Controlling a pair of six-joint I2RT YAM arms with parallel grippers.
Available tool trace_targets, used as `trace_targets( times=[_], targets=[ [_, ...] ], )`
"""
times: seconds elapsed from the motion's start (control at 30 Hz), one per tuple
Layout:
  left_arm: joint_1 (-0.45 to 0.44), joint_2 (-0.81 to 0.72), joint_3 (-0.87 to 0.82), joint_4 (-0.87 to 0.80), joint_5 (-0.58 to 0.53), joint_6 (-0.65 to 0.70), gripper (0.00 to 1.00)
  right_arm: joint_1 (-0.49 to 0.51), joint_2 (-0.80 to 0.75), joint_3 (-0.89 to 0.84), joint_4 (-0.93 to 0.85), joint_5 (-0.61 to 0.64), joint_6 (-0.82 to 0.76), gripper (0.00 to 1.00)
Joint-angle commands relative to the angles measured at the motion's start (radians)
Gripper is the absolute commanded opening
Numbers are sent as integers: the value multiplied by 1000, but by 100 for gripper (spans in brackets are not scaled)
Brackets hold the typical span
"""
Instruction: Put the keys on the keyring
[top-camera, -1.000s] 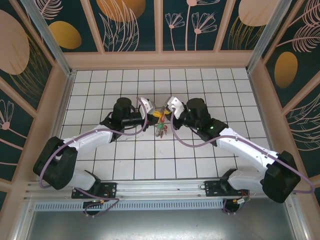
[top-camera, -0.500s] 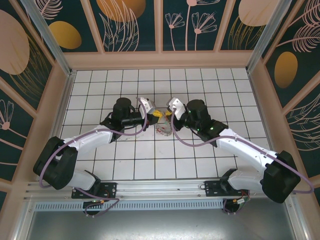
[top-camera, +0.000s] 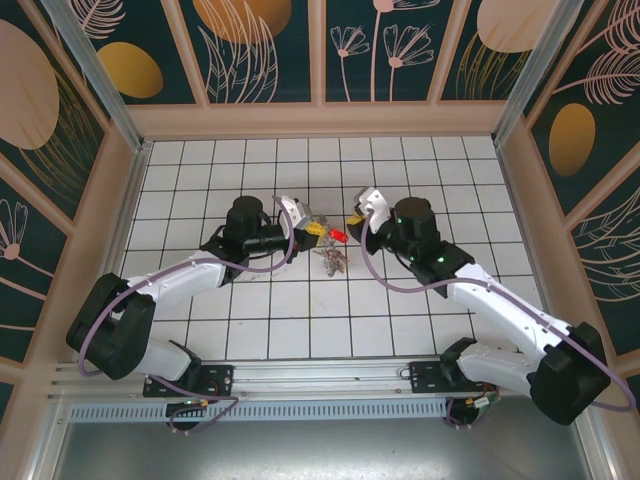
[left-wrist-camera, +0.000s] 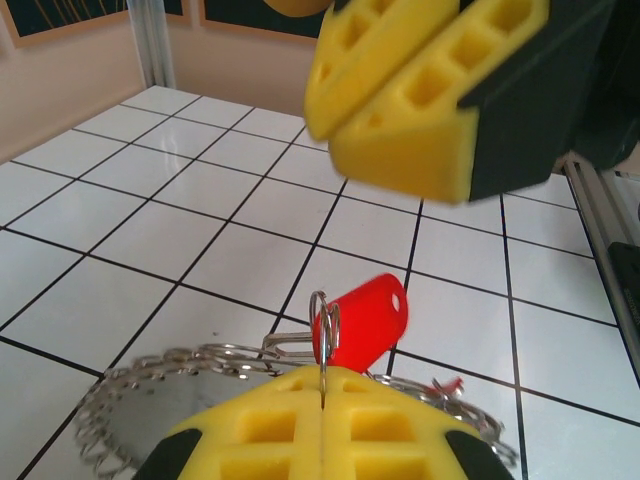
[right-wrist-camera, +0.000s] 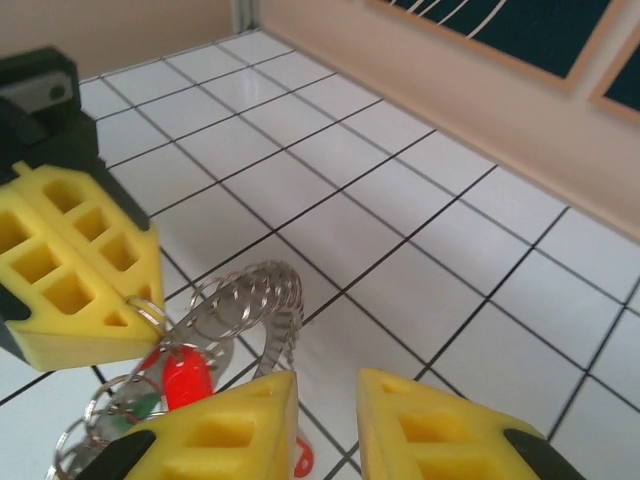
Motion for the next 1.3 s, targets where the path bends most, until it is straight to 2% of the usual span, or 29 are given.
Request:
trace_targets(
  times=[0.0, 0.1, 0.23, 0.5, 0.63, 0.7, 0.73, 0.87, 1.0, 1.13, 1.27],
  targets=[
    [-3, -16, 11, 59, 33, 5, 0, -20, -55, 1, -21, -83, 17, 23],
    [-3, -14, 13, 60, 34, 4, 0, -20, -62, 0, -17, -262, 18, 24],
    [-3, -11, 23, 52, 39, 5, 0, -16, -16, 24, -30, -379, 39, 23],
    [-3, -14, 24, 58, 54, -5, 0, -14, 94, 9, 51, -356, 63, 25],
    [-3, -17, 26, 59, 63, -6, 0, -19, 125, -2, 87, -275, 80, 25],
    [-2, -18, 25, 60, 66, -8, 0, -25, 130, -15, 92, -232, 84, 21],
    [-2, -21, 25, 62, 68, -7, 0, -26, 133, -19, 88, -199, 87, 16],
    [-2, -20, 23, 72, 68, -12, 0, -38, 143, -35, 54, -181, 84, 4],
    [-2, -22, 20, 82, 69, -18, 0, -43, 138, -50, 41, -149, 99, 2],
    [-3, -22, 20, 80, 66, -20, 0, -43, 125, -34, 15, -96, 118, 7],
    [-2, -22, 22, 77, 65, -17, 0, -41, 55, -51, 75, -173, 120, 20]
  ],
)
